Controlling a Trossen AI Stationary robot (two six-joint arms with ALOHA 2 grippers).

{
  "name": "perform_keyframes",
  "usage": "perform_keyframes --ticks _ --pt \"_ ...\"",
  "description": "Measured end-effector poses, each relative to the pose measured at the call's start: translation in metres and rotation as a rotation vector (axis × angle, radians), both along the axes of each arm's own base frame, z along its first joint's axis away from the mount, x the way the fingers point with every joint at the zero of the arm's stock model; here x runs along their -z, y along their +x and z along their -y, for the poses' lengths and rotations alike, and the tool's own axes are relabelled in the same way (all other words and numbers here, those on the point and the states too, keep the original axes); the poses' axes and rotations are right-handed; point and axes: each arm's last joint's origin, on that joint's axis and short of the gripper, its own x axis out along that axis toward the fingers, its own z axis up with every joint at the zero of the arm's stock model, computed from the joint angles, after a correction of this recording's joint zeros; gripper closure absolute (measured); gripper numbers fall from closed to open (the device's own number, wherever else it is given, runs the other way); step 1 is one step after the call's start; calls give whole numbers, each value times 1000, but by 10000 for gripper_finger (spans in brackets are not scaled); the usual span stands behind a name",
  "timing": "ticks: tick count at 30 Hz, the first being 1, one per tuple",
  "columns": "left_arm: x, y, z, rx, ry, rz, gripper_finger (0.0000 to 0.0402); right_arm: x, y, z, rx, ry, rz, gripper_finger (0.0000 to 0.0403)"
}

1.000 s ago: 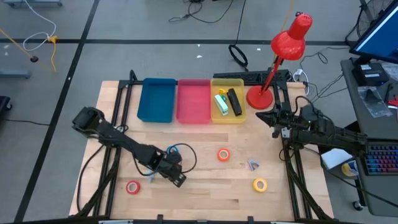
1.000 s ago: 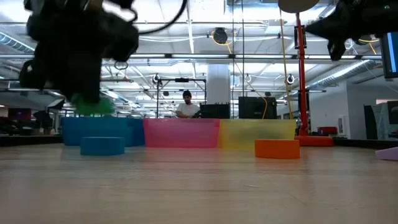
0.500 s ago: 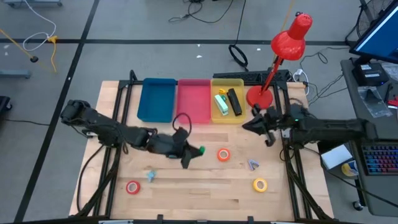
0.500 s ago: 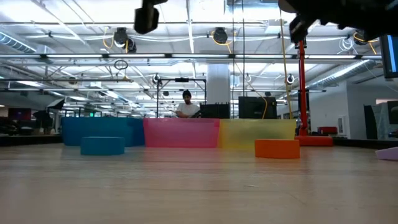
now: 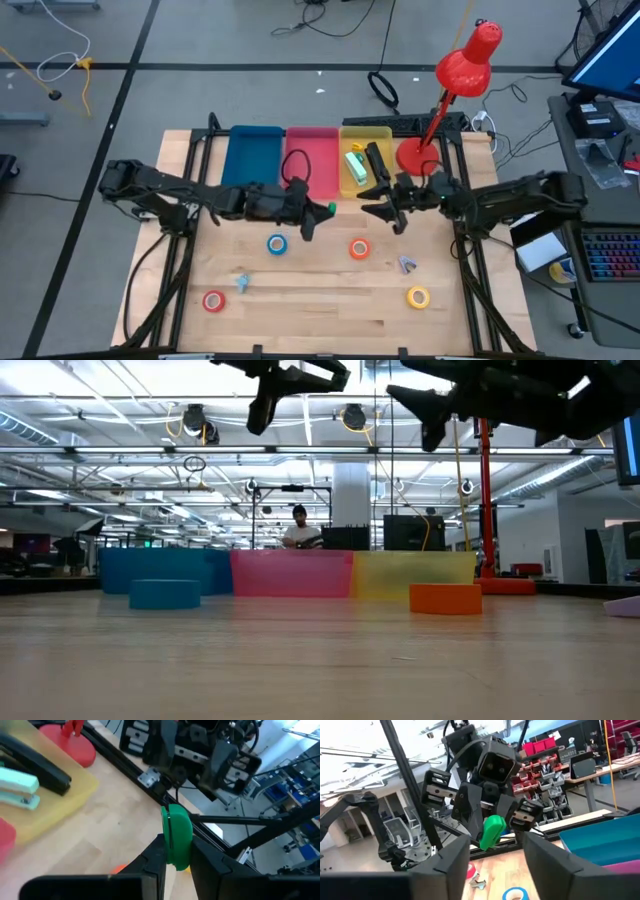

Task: Pick and place Stapler, Stapler remover, tape
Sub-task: Put the green stapler into the yellow bin

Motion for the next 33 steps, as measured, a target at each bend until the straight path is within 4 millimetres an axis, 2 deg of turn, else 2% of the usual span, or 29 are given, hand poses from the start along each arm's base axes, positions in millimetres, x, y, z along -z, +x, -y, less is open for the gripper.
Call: perform_keyframes --ticks 4,8,15,22,27,33 --pt "-2 1 -11 4 18 19 329 -3 20 2 7 -24 -12 186" --pt "-3 2 -18 15 28 29 328 -6 37 11 35 -27 -25 171" --pt "-4 2 -18 38 64 36 328 -6 54 25 35 20 -43 171" --pt "-4 2 -21 42 87 30 328 -7 65 27 8 44 -49 176" --pt "-2 2 -24 57 80 10 328 -6 65 28 9 48 -64 178" --pt "3 0 -24 57 79 -47 334 -17 50 39 -3 45 -123 179"
